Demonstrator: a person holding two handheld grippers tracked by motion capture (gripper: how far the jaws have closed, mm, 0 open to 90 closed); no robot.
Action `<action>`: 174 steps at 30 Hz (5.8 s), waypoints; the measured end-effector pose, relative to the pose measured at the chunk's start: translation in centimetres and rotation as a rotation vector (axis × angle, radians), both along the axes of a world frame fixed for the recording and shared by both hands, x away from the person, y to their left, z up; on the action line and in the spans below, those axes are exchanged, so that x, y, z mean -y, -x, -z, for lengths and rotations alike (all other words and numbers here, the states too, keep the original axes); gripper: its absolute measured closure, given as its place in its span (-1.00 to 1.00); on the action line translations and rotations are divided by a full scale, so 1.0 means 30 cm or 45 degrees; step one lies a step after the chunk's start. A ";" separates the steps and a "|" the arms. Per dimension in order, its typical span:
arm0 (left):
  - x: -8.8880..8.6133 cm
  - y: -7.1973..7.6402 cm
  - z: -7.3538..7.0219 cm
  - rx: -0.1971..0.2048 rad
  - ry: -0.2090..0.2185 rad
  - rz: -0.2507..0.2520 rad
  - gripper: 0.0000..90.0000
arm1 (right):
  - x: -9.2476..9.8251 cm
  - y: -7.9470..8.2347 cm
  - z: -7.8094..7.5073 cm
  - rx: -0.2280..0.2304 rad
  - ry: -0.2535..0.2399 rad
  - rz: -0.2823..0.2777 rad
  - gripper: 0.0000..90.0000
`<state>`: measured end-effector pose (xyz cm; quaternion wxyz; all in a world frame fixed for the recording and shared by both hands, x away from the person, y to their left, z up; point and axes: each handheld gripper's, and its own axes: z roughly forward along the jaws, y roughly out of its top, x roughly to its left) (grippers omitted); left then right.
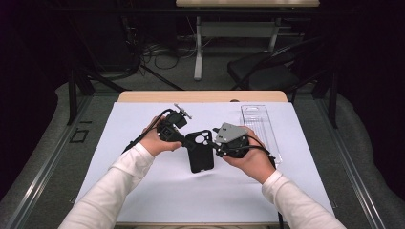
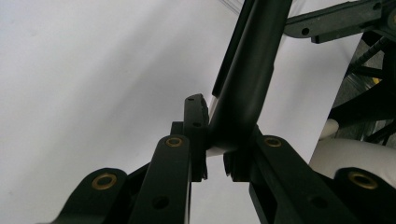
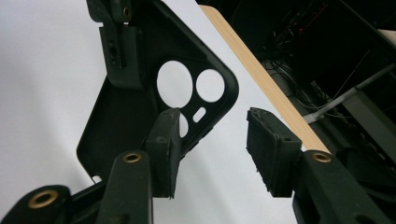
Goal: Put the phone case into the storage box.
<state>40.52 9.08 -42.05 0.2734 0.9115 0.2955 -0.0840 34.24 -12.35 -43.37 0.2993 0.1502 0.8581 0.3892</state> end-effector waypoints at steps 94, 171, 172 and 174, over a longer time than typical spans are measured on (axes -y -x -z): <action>0.019 0.013 0.006 0.023 0.041 0.020 0.45 | -0.012 0.020 -0.036 0.165 0.185 -0.039 0.81; -0.156 0.066 0.050 0.326 0.253 -0.193 -0.83 | 0.166 -0.140 -0.136 0.260 0.195 0.006 0.81; -0.156 0.066 0.052 0.329 0.250 -0.198 -0.85 | 0.169 -0.143 -0.137 0.259 0.192 0.014 0.81; -0.158 0.065 0.054 0.326 0.252 -0.200 -0.87 | 0.179 -0.151 -0.138 0.255 0.192 0.020 0.81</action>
